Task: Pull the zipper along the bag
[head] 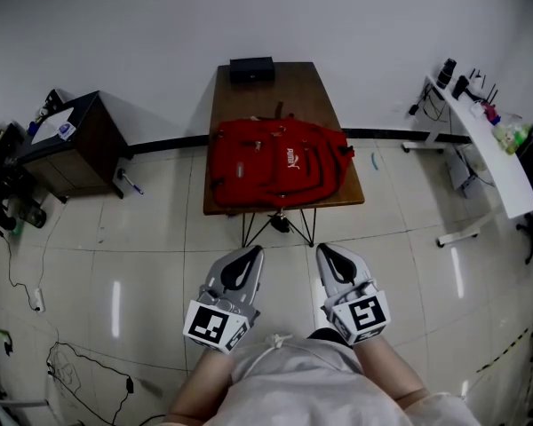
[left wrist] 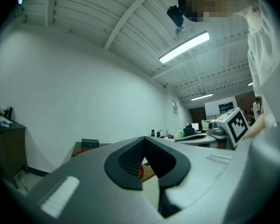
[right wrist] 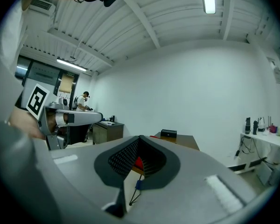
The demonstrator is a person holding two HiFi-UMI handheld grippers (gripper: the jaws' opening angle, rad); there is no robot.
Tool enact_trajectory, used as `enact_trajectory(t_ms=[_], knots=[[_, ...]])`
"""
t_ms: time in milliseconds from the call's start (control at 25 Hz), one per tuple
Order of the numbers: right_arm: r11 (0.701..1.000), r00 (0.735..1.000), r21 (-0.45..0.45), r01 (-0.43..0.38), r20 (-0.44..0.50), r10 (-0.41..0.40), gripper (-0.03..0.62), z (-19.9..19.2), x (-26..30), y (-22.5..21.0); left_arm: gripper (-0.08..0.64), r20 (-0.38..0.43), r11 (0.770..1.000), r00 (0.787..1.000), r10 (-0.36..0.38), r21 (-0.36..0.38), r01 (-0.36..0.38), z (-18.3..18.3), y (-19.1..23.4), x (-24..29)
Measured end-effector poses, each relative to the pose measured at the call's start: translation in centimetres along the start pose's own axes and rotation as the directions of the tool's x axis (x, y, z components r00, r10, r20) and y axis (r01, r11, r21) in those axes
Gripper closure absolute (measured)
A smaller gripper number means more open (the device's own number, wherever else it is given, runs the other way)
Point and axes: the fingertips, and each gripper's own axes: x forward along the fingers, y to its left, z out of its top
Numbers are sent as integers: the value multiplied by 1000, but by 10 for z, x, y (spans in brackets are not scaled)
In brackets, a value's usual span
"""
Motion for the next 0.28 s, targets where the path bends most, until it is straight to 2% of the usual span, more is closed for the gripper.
enact_trajectory(t_ms=[280], knots=[[1000,1000,4,-2,6,2,588,-1,-3,0,552,6,1000,1000,-2,2,2,-1,-1,-1]])
